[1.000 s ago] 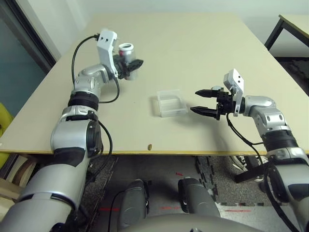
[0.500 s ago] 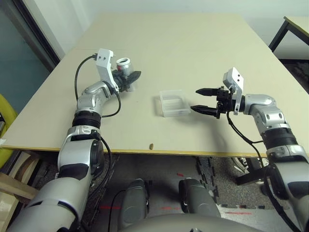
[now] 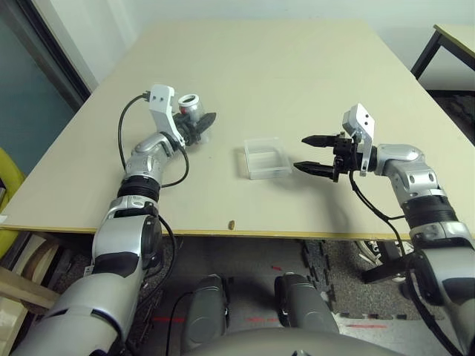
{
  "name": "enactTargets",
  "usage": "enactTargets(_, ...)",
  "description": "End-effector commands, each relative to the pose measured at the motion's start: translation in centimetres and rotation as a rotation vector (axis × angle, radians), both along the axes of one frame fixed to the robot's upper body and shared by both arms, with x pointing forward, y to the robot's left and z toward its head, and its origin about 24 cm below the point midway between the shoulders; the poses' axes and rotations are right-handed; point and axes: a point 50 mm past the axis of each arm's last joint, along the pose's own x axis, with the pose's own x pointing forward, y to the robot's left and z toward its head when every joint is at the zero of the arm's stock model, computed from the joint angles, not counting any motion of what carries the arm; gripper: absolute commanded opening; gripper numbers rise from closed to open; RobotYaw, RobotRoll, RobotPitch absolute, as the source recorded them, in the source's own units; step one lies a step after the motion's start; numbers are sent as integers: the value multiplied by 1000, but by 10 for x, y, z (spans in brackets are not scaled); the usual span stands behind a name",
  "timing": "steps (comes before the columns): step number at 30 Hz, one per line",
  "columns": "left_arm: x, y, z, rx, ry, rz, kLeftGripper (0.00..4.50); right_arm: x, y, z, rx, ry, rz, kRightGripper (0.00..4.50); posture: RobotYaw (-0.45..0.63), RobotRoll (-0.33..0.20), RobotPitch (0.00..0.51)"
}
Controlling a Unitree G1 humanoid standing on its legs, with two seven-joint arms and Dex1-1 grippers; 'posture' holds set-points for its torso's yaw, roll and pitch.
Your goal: Pour the medicine from the bottle into the box.
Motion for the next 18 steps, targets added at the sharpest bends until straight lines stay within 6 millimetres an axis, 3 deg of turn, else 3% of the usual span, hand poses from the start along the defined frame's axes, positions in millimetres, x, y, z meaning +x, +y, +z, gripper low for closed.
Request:
enactTargets(1, 0, -2, -5, 13, 6, 10, 2657, 2, -4, 5, -17, -16, -14, 4500, -164, 0, 45)
enactTargets(16, -2, -5, -20, 75, 34, 34, 2657, 1, -8, 8, -24, -24, -22, 4500, -179, 0, 44)
enactTargets(17, -3, -5, -22, 89, 35, 32, 3417, 1, -8, 8, -23, -24, -21, 4500, -179, 0, 44)
enactTargets(18, -3, -6, -23, 97, 35, 31, 3721, 1, -8, 8, -23, -24, -21, 4500, -179, 0, 44)
